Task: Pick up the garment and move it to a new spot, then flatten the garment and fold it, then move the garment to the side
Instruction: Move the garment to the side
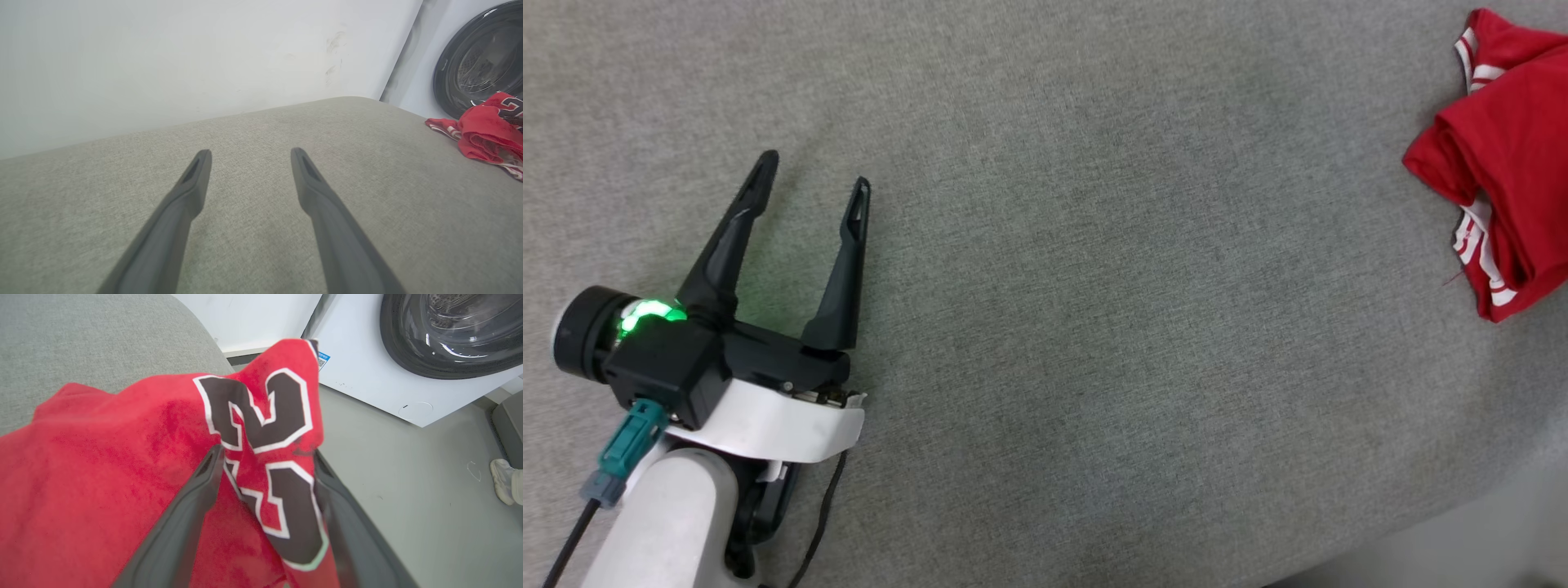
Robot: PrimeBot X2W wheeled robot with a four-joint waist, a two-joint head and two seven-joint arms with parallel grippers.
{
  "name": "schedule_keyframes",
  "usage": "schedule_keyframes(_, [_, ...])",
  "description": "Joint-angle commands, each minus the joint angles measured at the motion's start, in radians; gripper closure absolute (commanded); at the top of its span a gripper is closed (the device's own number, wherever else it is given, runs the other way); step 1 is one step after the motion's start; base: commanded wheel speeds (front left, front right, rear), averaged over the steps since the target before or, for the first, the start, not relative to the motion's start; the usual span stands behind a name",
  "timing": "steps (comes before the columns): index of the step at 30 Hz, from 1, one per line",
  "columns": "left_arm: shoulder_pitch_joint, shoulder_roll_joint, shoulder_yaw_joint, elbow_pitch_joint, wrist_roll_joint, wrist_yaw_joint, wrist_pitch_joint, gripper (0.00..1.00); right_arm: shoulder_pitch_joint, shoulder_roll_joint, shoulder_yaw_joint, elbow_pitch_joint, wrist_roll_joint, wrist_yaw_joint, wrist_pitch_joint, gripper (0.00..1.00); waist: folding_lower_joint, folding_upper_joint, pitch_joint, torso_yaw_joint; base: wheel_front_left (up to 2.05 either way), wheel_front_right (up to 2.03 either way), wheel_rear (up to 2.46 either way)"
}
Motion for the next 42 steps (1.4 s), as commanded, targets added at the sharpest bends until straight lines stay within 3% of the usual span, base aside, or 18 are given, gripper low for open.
schedule_keyframes(1, [0.000,-0.010,-0.005,0.014,-0.007,0.004,-0.013,0.00,-0.018,0.009,-0.019,0.001,-0.021,-0.001,-0.032,0.00,-0.0001,0.0000,-0.032,0.008,0.00,0.00,0.00])
schedule_keyframes(9, [0.046,-0.050,-0.015,0.073,-0.026,0.019,-0.050,0.00,0.034,0.020,-0.043,-0.031,-0.058,-0.001,-0.103,0.00,-0.0001,0.0000,-0.153,0.031,0.00,0.00,0.00])
schedule_keyframes(16, [0.117,-0.098,-0.011,0.124,-0.050,0.042,-0.079,0.00,0.154,0.050,0.021,-0.102,-0.017,-0.001,-0.127,0.00,-0.0001,0.0000,-0.293,0.071,0.00,0.00,0.00])
schedule_keyframes(28, [0.231,-0.146,0.004,0.182,-0.064,0.071,-0.093,0.00,0.485,0.142,0.202,-0.422,0.138,-0.001,-0.081,0.00,-0.0001,0.0000,-0.454,0.184,0.00,0.00,0.00])
schedule_keyframes(34, [0.279,-0.151,0.028,0.210,-0.064,0.083,-0.095,0.00,0.619,0.186,0.318,-0.597,0.205,-0.001,-0.059,0.00,-0.0001,0.0000,-0.520,0.242,0.00,0.00,0.00])
schedule_keyframes(42, [0.356,-0.145,0.083,0.215,-0.050,0.098,-0.094,0.00,0.763,0.214,0.390,-0.779,0.242,-0.001,0.002,0.00,-0.0001,0.0000,-0.593,0.285,0.00,0.00,0.00])
